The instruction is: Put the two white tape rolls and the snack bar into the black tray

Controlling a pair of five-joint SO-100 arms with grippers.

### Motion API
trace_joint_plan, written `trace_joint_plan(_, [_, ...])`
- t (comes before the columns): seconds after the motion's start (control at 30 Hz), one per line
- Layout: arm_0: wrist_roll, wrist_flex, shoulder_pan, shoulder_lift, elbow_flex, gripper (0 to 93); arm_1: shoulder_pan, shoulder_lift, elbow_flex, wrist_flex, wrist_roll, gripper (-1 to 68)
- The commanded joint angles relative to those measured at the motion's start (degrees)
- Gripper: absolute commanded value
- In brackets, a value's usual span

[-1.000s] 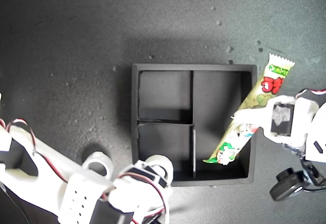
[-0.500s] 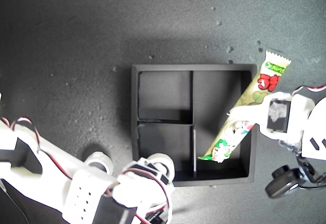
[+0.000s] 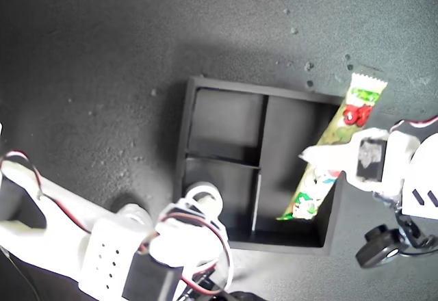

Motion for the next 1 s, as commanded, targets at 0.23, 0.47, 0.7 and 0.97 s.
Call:
trace_joint_plan(0.23, [-11.3,1.0,-7.5,33.8,28.8,8.5,-1.9,-0.9,-8.0,10.3,-0.4,27.9])
trace_joint_plan(0.47, [-25.4,0.8,4.0,30.5,31.1,8.8,0.3,-0.2,-32.7,33.4,0.1,29.2])
trace_joint_plan(0.7, [-38.7,-2.1,14.4,23.6,29.7,11.7,6.9,-0.1,-64.3,56.8,27.1,17.7])
trace_joint_plan(0.97, [-42.9,0.0,20.5,4.0,11.9,20.9,-1.7,0.1,-71.3,58.4,34.2,-0.3])
